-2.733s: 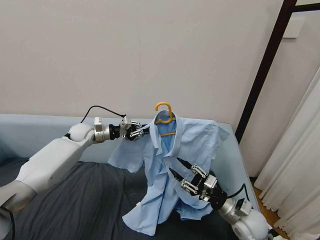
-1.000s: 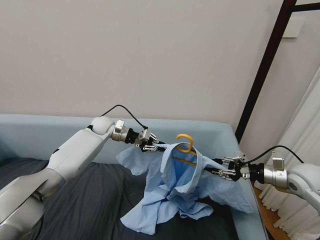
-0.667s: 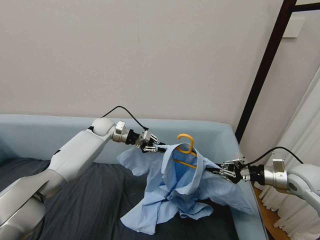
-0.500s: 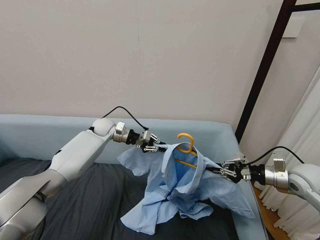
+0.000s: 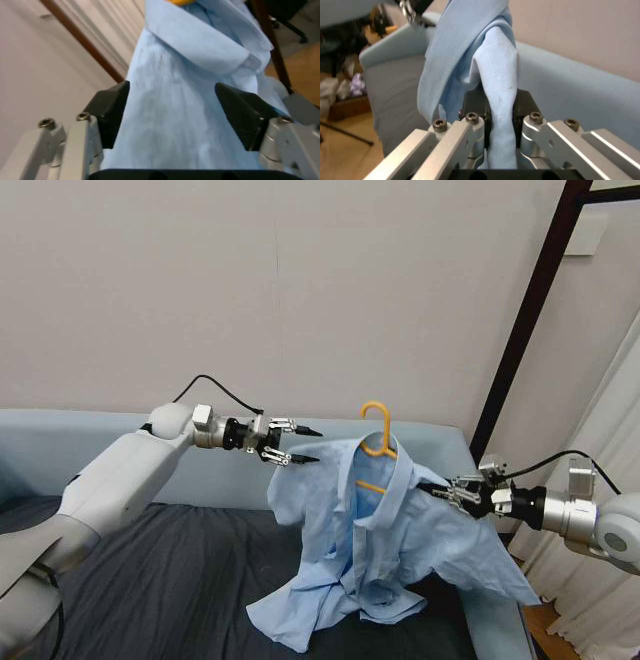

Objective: Pick up the clothes from the sofa and hang them on the clothes hanger.

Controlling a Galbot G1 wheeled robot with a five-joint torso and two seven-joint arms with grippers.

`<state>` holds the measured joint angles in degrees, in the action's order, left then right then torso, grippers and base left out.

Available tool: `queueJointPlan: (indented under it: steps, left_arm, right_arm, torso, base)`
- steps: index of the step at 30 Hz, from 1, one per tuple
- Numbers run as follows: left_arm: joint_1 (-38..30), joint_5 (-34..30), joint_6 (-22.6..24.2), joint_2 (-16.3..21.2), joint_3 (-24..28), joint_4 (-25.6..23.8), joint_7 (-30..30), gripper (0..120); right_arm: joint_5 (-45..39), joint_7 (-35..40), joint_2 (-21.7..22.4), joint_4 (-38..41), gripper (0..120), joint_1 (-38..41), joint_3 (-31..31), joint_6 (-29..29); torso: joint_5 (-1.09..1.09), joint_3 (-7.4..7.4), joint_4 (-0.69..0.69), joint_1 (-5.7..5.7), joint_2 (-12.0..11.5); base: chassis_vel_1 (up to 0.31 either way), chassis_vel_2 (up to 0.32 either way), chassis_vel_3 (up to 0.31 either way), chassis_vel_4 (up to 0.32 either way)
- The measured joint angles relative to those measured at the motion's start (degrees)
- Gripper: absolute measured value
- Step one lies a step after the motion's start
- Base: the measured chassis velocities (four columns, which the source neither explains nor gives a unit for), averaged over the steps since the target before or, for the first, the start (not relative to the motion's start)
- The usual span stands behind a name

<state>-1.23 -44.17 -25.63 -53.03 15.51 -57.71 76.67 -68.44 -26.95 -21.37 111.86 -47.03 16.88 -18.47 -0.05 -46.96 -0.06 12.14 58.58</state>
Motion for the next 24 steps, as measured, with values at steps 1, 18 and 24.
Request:
queueJointPlan:
  steps: [1, 18, 24]
  left_arm:
    - [0.9, -0.7, 0.0, 0.8, -1.2, -0.4, -1.0, 78]
    - [31.9, -3.7, 0.0, 7.1, -16.3, -21.1, -27.2, 100]
    - [38.1, -1.5, -0.2, 5.8, -17.9, -24.1, -32.9, 100]
  right_arm:
    - [-2.2, 3.2, 0.2, 1.4, 7, 0.0, 0.6, 0.0]
    - [-18.2, 36.5, 4.0, 11.5, 7, 14.0, 4.0, -15.3]
    - [-17.9, 38.6, 4.3, 12.8, 7, 17.8, 3.6, -17.1]
  torso:
    - [0.0, 0.0, 0.0, 0.0, 0.0]
    - [0.01, 0.01, -0.02, -0.01, 0.0]
    - [0.0, 0.0, -0.01, 0.0, 0.0]
  base:
    - [0.0, 0.0, 0.0, 0.0]
    - [0.0, 0.0, 0.0, 0.0]
    - [0.0, 0.0, 0.0, 0.0]
